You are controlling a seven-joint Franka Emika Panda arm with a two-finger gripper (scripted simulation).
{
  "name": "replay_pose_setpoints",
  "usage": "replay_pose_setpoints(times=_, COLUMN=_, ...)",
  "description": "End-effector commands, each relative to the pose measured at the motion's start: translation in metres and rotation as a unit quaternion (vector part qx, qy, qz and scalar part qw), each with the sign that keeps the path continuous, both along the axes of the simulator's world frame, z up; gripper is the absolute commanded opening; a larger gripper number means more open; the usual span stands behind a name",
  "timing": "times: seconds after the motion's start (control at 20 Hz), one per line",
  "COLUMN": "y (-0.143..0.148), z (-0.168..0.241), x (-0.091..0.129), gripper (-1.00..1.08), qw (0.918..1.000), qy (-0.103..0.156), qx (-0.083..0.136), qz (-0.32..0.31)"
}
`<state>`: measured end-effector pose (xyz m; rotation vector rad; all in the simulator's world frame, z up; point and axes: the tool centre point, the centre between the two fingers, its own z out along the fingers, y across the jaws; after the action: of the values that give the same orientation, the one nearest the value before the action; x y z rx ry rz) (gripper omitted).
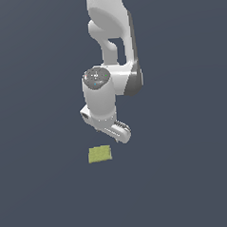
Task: Pick up the object and move it to a goal position.
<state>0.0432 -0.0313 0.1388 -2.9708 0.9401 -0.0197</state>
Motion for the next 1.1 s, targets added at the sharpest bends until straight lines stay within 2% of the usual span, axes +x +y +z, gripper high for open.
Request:
replay_pose_setpoints(times=0.0, y=-0.005, z=-0.007, x=0.004, gripper=1.0, qw=0.9992, qy=0.002, qx=0.001, qz=-0.04)
replay_pose_setpoints(times=0.2, y=-0.012, z=-0.019, x=0.01, gripper=1.0, qw=0.9948, qy=0.005, qx=0.001, qz=-0.102)
replay_pose_setpoints(times=0.45, y=-0.021, z=-0.034, x=0.016, gripper=1.0, qw=0.9841, qy=0.008, qx=0.001, qz=-0.178)
replay_pose_setpoints(times=1.05, y=-0.04, z=-0.066, x=0.029, gripper=1.0, qw=0.9415, qy=0.013, qx=-0.003, qz=-0.337)
